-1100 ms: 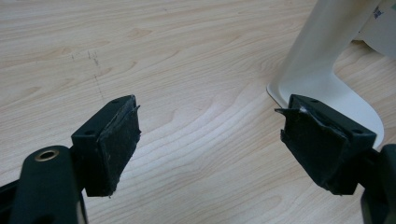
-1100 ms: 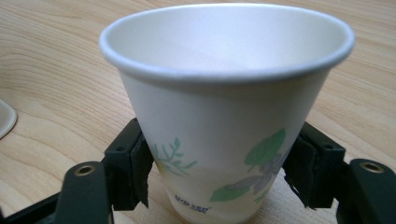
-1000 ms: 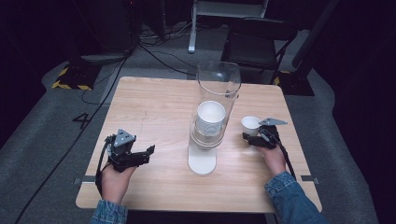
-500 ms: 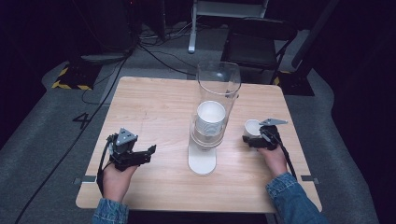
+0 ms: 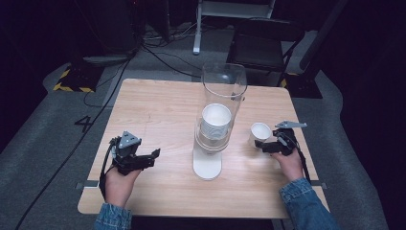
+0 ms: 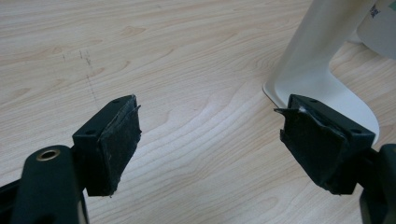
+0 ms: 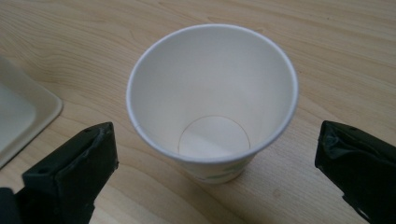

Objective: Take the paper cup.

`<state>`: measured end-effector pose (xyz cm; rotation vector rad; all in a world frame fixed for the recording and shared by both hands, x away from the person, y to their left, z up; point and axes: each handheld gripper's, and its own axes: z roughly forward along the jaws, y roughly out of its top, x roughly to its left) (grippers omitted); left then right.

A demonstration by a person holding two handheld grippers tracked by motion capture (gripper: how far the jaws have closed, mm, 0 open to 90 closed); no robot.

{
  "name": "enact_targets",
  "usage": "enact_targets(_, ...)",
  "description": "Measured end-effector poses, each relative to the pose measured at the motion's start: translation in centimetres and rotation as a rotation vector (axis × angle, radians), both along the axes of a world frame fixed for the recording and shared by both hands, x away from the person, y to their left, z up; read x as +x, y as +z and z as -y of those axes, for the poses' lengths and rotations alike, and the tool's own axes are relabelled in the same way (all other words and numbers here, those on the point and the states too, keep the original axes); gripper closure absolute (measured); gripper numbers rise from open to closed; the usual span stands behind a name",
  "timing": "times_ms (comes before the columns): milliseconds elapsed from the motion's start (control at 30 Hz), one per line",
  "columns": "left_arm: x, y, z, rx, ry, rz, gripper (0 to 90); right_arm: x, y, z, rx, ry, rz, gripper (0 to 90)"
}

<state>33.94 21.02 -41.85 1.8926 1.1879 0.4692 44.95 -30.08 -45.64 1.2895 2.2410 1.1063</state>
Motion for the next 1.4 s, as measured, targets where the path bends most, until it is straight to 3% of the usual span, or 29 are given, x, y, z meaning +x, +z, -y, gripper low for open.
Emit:
enact_targets(233, -0.2, 0.3, 0.1, 0.003, -0.009, 0.004, 19.5, -2.1, 3.1, 1.6, 0.078, 0.006, 0.084, 0.0)
enact_targets(333, -0.3, 0.4, 0.2, 0.004, -0.022, 0.002, 19.5, -2.7, 3.8, 1.7, 0.091, 0.019, 0.1, 0.0)
enact_targets(533, -0.8, 0.9, 0.5, 0.009, -0.064, 0.006, 19.4, -4.5, 5.6, 1.2, 0.142, 0.085, 0.135, 0.0)
enact_targets(600, -1.0, 1.2, 0.8, 0.015, -0.073, 0.011, 19.4, -5.2, 6.2, 0.9, 0.184, 0.128, 0.136, 0.0)
enact_targets(700, -1.1, 1.4, 1.2, 0.014, -0.098, 0.011, 19.2, -5.8, 6.6, 0.5, 0.182, 0.157, 0.136, 0.0)
enact_targets(800, -1.1, 1.5, 1.5, 0.016, -0.121, 0.0, 18.7, -7.1, 7.1, -0.4, 0.149, 0.23, 0.174, 0.4)
enact_targets(967, -1.1, 1.6, 1.9, 0.027, -0.142, -0.002, 18.7, -8.9, 7.6, -1.7, 0.155, 0.323, 0.218, 0.4)
enact_targets(1167, -1.1, 1.8, 2.0, 0.025, -0.157, -0.007, 18.6, -9.9, 7.6, -2.7, 0.131, 0.361, 0.239, 2.0)
enact_targets(1233, -1.1, 1.8, 2.1, 0.022, -0.158, -0.006, 18.6, -9.9, 7.5, -2.9, 0.119, 0.366, 0.226, 6.1)
enact_targets(1300, -1.1, 1.8, 2.2, 0.024, -0.165, -0.008, 18.6, -9.8, 7.3, -3.0, 0.101, 0.366, 0.208, 17.3)
enact_targets(1400, -1.1, 1.8, 2.4, 0.031, -0.178, -0.017, 18.6, -9.9, 7.2, -3.2, 0.09, 0.37, 0.196, 17.4)
